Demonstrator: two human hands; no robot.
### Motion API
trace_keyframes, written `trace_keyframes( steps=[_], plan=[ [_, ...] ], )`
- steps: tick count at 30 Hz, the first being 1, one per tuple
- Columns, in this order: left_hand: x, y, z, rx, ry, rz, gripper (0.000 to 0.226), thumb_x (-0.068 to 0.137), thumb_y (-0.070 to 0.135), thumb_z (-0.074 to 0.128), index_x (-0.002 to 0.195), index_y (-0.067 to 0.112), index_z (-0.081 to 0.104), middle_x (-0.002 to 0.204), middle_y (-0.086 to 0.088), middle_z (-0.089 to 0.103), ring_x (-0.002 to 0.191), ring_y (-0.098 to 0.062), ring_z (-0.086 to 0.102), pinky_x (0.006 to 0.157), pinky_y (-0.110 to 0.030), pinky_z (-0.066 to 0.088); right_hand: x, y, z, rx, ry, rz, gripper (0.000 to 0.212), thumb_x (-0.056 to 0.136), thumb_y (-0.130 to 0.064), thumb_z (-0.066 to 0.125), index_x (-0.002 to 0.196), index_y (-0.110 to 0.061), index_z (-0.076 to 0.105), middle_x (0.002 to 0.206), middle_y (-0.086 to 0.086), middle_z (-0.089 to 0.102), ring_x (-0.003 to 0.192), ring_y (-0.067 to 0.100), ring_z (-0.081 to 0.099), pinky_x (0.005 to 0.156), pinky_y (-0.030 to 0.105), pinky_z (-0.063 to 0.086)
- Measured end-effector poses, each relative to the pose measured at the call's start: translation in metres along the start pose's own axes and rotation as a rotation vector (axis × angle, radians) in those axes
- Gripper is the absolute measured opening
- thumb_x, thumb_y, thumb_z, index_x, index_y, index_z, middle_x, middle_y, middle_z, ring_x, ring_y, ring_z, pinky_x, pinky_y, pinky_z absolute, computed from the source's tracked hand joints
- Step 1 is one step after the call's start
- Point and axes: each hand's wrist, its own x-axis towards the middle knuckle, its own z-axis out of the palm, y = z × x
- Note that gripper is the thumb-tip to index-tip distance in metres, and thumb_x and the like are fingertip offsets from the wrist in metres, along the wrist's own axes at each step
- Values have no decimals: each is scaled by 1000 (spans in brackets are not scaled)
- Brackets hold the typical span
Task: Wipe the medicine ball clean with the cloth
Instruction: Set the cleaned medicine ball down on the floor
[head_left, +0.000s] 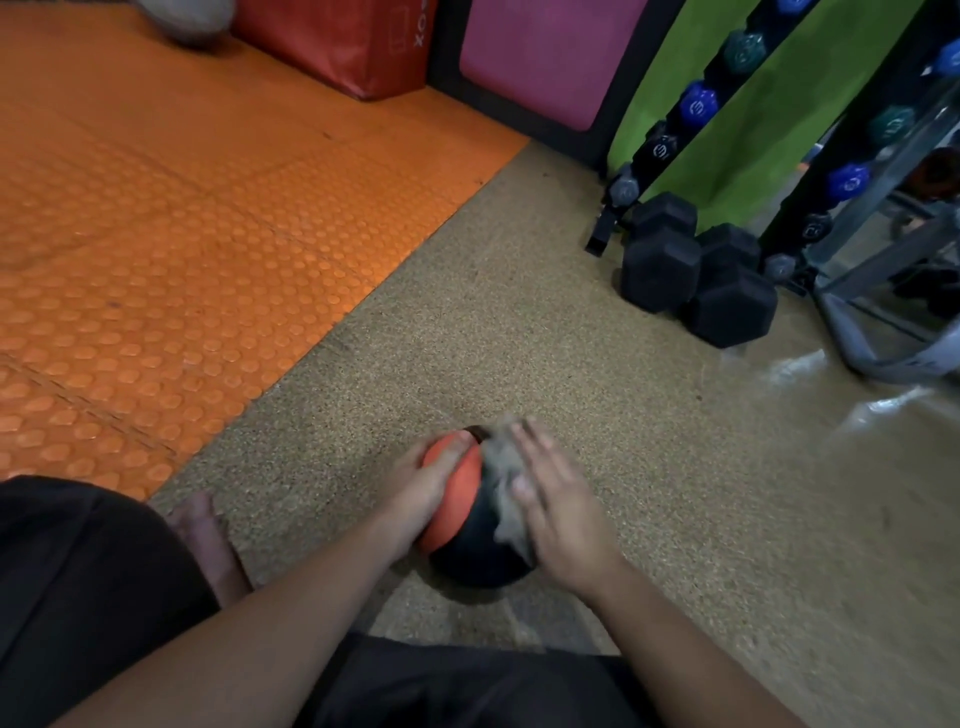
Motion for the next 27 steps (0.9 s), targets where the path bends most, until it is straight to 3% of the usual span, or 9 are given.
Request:
trace_keyframes(
  steps=[3,5,8,12,14,18,22,24,27],
  plan=[
    [-8,-5,4,179,21,56,90,61,96,54,134,45,66,133,11,68,124,-18,62,113,-36,44,38,12,-3,772,-37,788,43,108,-49,44,137,-26,66,123,0,74,117,21,68,94,29,50],
    [-15,-13,4,236,-41,121,88,61,97,52,134,49,63,133,13,66,123,-15,62,110,-35,45,54,23,-8,810,-275,980,52,101,-59,53,117,-16,76,100,10,80,98,33,75,87,39,58],
    [-19,-19,2,214,-79,160,86,65,96,54,139,52,60,133,16,65,120,-10,63,108,-36,48,68,27,-4,720,-334,882,47,94,-57,59,113,-19,78,104,7,80,102,30,75,103,49,54],
    [-11,-17,-10,191,-87,150,87,61,87,52,136,43,61,135,14,61,127,-9,58,103,-23,38,37,-10,3,264,-125,130,54,96,-60,45,137,-32,66,143,-12,62,136,7,51,121,36,33],
    [-7,-17,-15,271,-162,165,91,61,88,50,140,43,58,141,13,57,130,-7,52,104,-21,34,9,-9,-2,144,-123,-44,59,102,-60,38,152,-31,50,158,-16,44,149,0,30,125,26,17],
    [-2,-17,-9,401,-243,171,83,56,107,49,128,67,58,142,21,59,128,-10,58,112,-36,43,-22,35,-22,500,-180,261,43,108,-51,42,140,-32,62,142,-19,61,134,-4,50,111,14,34],
    [-1,-13,-8,247,-208,145,58,58,93,64,111,68,66,128,27,64,118,-4,62,104,-24,47,-47,59,-16,511,-462,827,28,101,-21,50,82,-13,69,67,-3,67,56,8,62,53,19,42],
    [-2,-9,-10,195,-181,125,53,62,84,64,109,61,66,119,31,62,114,-2,62,94,-13,44,-46,63,-10,416,-519,836,21,97,-20,52,87,-9,67,72,8,63,56,16,55,49,27,37],
    [2,-8,-9,199,-171,125,63,61,89,60,113,55,67,134,16,66,127,-11,60,116,-33,41,-37,66,-10,282,-377,724,28,104,-20,50,81,-11,65,83,5,68,70,12,59,58,23,44]
  ],
)
